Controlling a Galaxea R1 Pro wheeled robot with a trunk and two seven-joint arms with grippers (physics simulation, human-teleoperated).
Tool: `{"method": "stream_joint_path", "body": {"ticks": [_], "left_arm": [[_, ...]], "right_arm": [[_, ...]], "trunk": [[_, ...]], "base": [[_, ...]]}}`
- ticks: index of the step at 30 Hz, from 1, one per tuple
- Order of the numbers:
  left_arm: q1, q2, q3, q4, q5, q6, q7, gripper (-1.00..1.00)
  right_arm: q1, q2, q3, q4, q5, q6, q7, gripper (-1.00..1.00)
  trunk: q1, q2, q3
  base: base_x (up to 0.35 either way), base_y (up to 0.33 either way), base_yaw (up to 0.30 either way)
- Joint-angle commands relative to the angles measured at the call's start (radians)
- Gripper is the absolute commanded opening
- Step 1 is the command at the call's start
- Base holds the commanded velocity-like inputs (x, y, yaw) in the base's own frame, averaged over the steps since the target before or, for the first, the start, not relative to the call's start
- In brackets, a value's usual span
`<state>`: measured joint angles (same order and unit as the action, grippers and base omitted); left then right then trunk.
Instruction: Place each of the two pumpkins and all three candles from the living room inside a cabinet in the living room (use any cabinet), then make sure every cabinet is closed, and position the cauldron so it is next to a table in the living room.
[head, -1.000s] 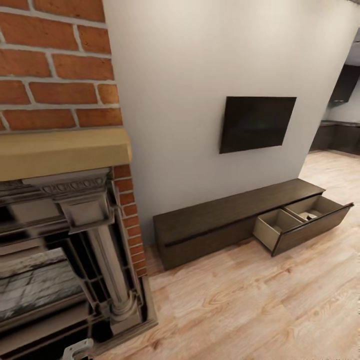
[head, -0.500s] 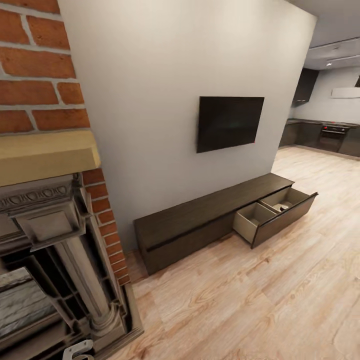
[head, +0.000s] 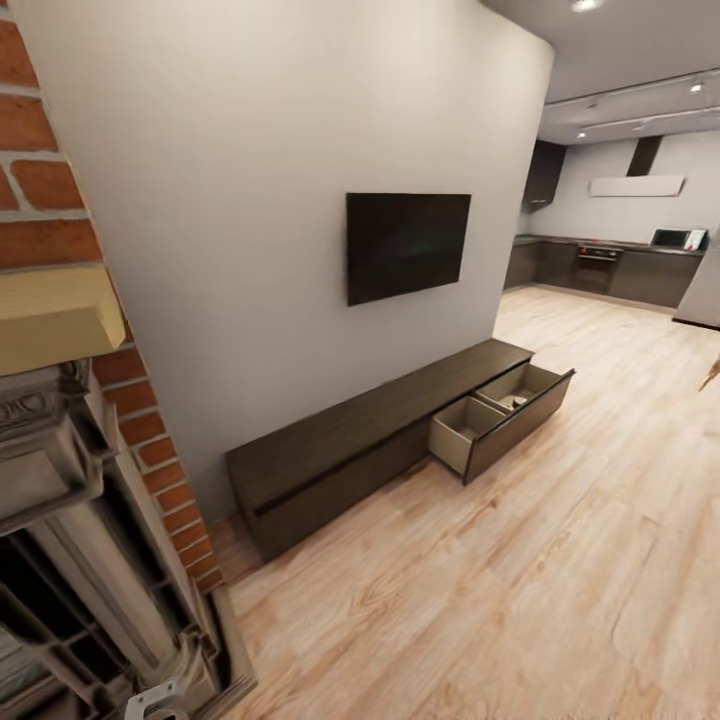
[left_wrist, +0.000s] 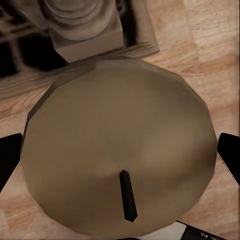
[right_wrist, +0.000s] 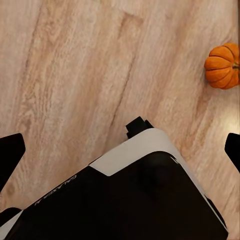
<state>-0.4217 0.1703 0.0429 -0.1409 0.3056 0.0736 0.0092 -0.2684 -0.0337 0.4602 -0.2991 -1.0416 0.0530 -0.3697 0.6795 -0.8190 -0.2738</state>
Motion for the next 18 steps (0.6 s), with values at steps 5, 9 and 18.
{"method": "stream_joint_path", "body": {"ticks": [5, 9, 18], "left_arm": [[0.000, -0.001, 0.000, 0.000, 0.000, 0.000, 0.001, -1.00], [0.000, -0.001, 0.000, 0.000, 0.000, 0.000, 0.001, -1.00], [0.000, -0.003, 0.000, 0.000, 0.000, 0.000, 0.001, -1.00]], "right_arm": [[0.000, 0.001, 0.000, 0.000, 0.000, 0.000, 0.000, 1.00], [0.000, 0.001, 0.000, 0.002, 0.000, -0.001, 0.000, 1.00], [0.000, 0.002, 0.000, 0.008, 0.000, -0.001, 0.000, 1.00]], "trunk": [[0.000, 0.000, 0.000], [0.000, 0.000, 0.000], [0.000, 0.000, 0.000]], "base": [[0.240, 0.000, -0.285], [0.298, 0.000, -0.285], [0.306, 0.000, -0.285]]}}
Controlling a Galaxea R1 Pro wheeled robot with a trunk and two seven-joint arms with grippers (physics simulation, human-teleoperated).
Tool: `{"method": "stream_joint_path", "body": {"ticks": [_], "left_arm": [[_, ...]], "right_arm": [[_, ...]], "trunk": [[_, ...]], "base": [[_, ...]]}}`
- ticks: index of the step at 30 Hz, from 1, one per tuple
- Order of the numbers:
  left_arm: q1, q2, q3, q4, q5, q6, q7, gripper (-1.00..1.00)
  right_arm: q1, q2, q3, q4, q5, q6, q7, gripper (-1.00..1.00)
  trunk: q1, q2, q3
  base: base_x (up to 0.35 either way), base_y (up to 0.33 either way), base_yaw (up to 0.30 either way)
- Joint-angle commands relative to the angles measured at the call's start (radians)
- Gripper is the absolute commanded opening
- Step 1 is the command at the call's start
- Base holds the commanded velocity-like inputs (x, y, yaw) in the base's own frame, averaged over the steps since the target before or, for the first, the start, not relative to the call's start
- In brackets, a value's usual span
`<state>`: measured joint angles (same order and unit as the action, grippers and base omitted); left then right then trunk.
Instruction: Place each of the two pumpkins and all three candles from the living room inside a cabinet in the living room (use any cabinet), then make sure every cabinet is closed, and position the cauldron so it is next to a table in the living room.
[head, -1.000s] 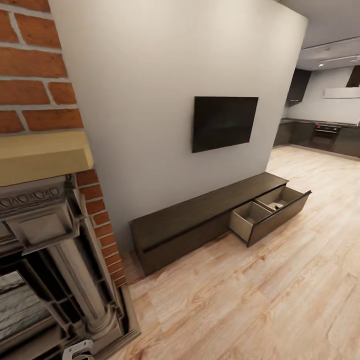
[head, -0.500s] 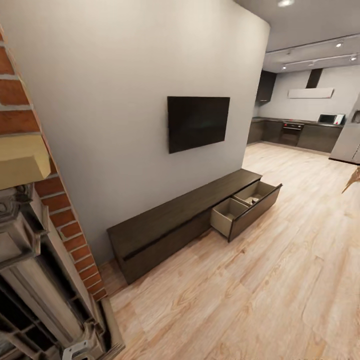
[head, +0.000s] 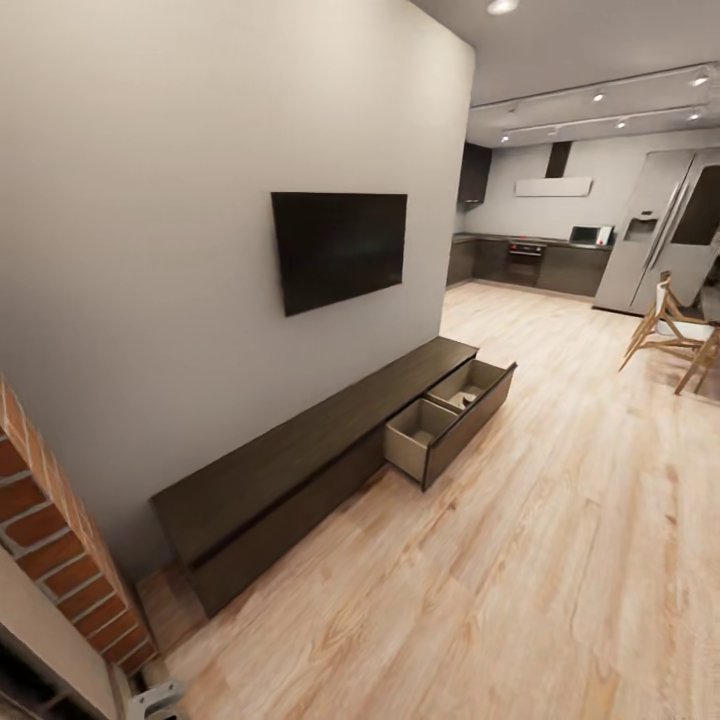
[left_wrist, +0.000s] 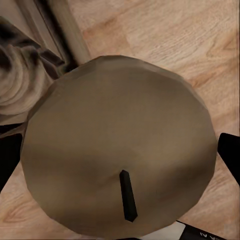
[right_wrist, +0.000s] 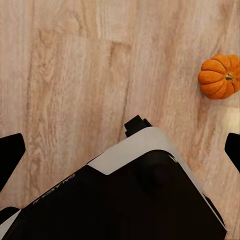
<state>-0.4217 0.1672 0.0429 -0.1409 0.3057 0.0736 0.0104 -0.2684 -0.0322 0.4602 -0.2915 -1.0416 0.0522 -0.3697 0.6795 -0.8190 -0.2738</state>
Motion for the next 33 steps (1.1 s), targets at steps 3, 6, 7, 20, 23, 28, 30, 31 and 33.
{"method": "stream_joint_path", "body": {"ticks": [3, 6, 7, 20, 23, 28, 30, 31, 33], "left_arm": [[0.000, 0.000, 0.000, 0.000, 0.000, 0.000, 0.000, -1.00], [0.000, 0.000, 0.000, 0.000, 0.000, 0.000, 0.000, -1.00], [0.000, 0.000, 0.000, 0.000, 0.000, 0.000, 0.000, -1.00], [0.000, 0.001, 0.000, 0.000, 0.000, 0.000, 0.000, -1.00], [0.000, 0.001, 0.000, 0.000, 0.000, 0.000, 0.000, -1.00], [0.000, 0.001, 0.000, 0.000, 0.000, 0.000, 0.000, -1.00], [0.000, 0.001, 0.000, 0.000, 0.000, 0.000, 0.000, -1.00], [0.000, 0.001, 0.000, 0.000, 0.000, 0.000, 0.000, -1.00], [0.000, 0.001, 0.000, 0.000, 0.000, 0.000, 0.000, -1.00]], "right_arm": [[0.000, 0.000, 0.000, 0.000, 0.000, 0.000, 0.000, 1.00], [0.000, 0.000, 0.000, 0.000, 0.000, 0.000, 0.000, 1.00], [0.000, 0.000, 0.000, 0.000, 0.000, 0.000, 0.000, 1.00], [0.000, 0.000, 0.000, 0.001, 0.000, 0.000, 0.000, 1.00], [0.000, 0.000, 0.000, 0.004, 0.000, 0.000, 0.000, 1.00], [0.000, 0.000, 0.000, 0.006, 0.000, 0.000, 0.000, 1.00], [0.000, 0.000, 0.000, 0.006, 0.000, 0.000, 0.000, 1.00], [0.000, 0.000, 0.000, 0.006, 0.000, 0.000, 0.000, 1.00], [0.000, 0.000, 0.000, 0.006, 0.000, 0.000, 0.000, 1.00]], "trunk": [[0.000, 0.000, 0.000], [0.000, 0.000, 0.000], [0.000, 0.000, 0.000], [0.000, 0.000, 0.000], [0.000, 0.000, 0.000], [0.000, 0.000, 0.000], [0.000, 0.000, 0.000], [0.000, 0.000, 0.000], [0.000, 0.000, 0.000]], "base": [[0.306, 0.000, -0.285], [0.306, 0.000, -0.285], [0.305, 0.000, -0.285], [0.305, 0.000, -0.285], [0.302, 0.000, -0.285], [0.216, 0.000, -0.285], [0.074, 0.000, -0.285], [0.037, 0.000, -0.285], [0.016, 0.000, -0.285]]}}
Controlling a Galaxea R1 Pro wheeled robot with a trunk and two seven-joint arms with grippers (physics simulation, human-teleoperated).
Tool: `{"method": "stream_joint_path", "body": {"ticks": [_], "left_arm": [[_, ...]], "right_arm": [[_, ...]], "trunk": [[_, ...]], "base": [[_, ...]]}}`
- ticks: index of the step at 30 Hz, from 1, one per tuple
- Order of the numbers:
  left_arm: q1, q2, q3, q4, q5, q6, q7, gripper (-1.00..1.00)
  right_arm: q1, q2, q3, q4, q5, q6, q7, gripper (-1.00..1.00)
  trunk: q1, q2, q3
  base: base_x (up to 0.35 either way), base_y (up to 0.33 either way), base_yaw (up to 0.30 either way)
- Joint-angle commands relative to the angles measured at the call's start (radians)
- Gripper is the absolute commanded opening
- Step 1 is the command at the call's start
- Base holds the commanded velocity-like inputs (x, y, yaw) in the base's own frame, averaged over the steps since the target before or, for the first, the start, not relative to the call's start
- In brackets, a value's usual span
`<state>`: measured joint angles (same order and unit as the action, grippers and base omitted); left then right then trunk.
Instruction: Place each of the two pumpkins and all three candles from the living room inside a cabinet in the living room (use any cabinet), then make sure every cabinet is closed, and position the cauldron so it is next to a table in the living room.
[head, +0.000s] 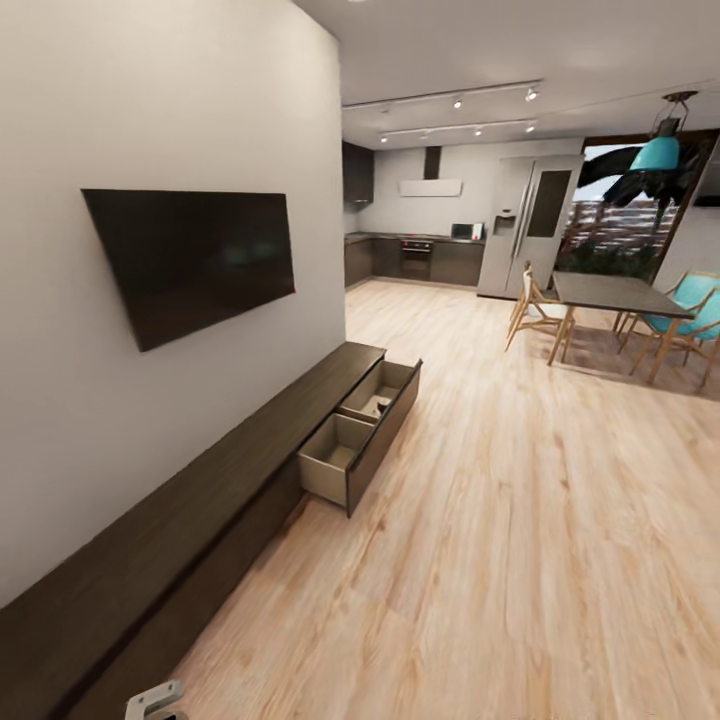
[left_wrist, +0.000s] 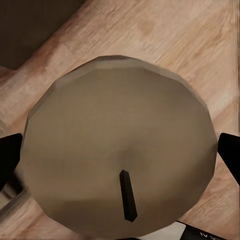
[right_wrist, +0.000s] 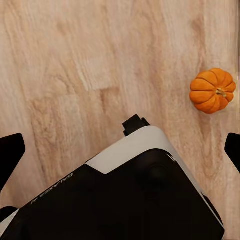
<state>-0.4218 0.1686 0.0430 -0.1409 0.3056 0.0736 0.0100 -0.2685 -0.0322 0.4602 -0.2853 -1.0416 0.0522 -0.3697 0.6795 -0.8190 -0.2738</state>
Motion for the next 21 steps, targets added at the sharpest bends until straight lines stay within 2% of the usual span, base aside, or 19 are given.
{"method": "stream_joint_path", "body": {"ticks": [1, 7, 17, 21], "left_arm": [[0.000, 0.000, 0.000, 0.000, 0.000, 0.000, 0.000, -1.00], [0.000, 0.000, 0.000, 0.000, 0.000, 0.000, 0.000, -1.00], [0.000, 0.000, 0.000, 0.000, 0.000, 0.000, 0.000, -1.00], [0.000, -0.001, 0.000, 0.000, 0.000, -0.001, 0.001, -1.00]], "right_arm": [[0.000, 0.000, 0.000, 0.000, 0.000, 0.000, 0.000, 1.00], [0.000, 0.000, 0.000, 0.000, 0.000, 0.000, 0.000, 1.00], [0.000, 0.000, 0.000, 0.000, 0.000, 0.000, 0.000, 1.00], [0.000, 0.000, 0.000, 0.000, 0.000, 0.000, 0.000, 1.00]], "trunk": [[0.000, 0.000, 0.000], [0.000, 0.000, 0.000], [0.000, 0.000, 0.000], [0.000, 0.000, 0.000]], "base": [[0.013, 0.000, -0.285], [0.106, 0.055, -0.285], [0.243, 0.194, -0.285], [0.260, 0.085, -0.285]]}}
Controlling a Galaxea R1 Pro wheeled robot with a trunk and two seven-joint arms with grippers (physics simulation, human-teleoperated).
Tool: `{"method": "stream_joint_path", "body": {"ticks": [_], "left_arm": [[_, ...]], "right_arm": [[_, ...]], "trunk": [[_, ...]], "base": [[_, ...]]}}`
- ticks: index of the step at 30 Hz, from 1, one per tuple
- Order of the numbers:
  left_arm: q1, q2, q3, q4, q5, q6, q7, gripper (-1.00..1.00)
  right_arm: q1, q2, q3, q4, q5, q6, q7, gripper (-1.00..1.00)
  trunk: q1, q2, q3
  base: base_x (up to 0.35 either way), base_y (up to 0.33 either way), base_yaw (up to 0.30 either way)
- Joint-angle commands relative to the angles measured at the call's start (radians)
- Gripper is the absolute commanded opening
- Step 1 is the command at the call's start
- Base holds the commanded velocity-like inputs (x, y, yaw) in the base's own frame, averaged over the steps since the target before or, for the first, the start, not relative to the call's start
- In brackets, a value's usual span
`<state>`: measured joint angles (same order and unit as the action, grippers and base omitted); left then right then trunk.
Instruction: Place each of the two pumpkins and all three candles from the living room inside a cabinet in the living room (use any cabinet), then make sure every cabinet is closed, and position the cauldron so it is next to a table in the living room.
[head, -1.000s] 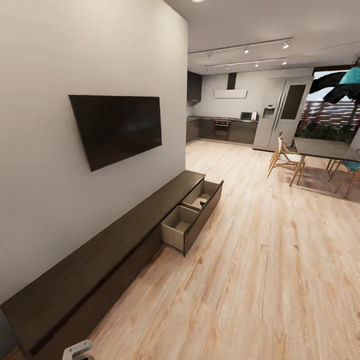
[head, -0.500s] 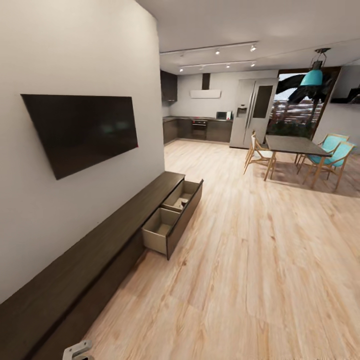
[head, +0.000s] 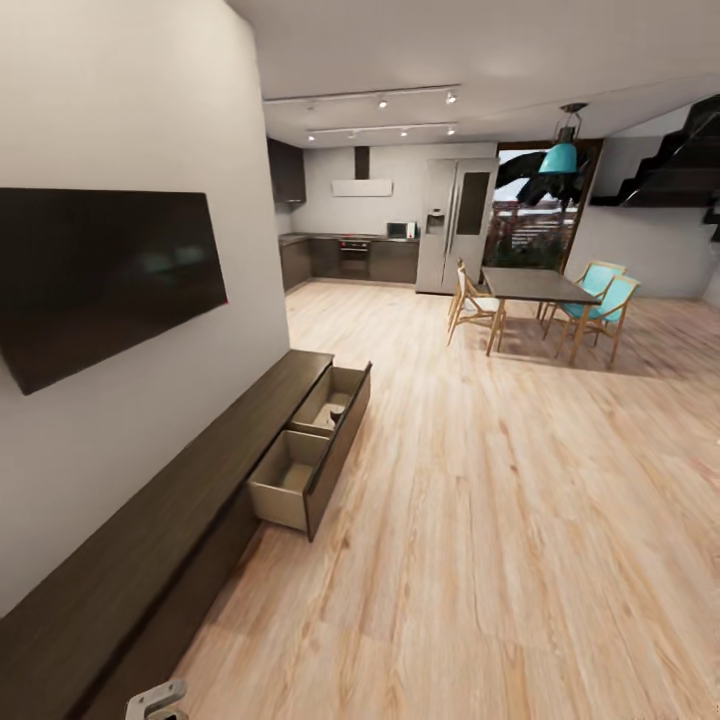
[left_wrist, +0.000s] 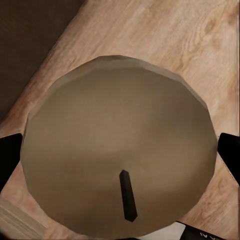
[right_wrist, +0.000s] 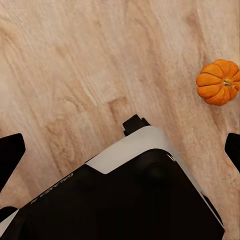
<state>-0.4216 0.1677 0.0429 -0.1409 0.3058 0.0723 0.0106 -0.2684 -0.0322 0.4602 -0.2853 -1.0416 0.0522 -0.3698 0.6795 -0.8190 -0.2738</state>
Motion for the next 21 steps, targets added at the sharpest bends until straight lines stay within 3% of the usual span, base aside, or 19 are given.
{"method": "stream_joint_path", "body": {"ticks": [1, 18, 21], "left_arm": [[0.000, 0.000, 0.000, 0.000, -0.001, -0.001, 0.000, -1.00], [0.000, -0.002, 0.000, 0.014, -0.005, -0.034, 0.000, -1.00], [0.000, -0.002, 0.000, 0.014, -0.005, -0.034, -0.001, -1.00]], "right_arm": [[0.000, 0.000, 0.000, 0.000, 0.000, 0.000, 0.000, 1.00], [0.000, 0.001, 0.002, 0.008, 0.008, -0.002, 0.000, 1.00], [0.000, 0.001, 0.005, 0.026, 0.010, -0.050, 0.000, 1.00]], "trunk": [[0.000, 0.000, 0.000], [0.000, 0.000, -0.001], [0.000, 0.000, -0.002]], "base": [[0.260, 0.024, -0.285], [0.260, 0.002, -0.266], [0.260, 0.000, -0.068]]}}
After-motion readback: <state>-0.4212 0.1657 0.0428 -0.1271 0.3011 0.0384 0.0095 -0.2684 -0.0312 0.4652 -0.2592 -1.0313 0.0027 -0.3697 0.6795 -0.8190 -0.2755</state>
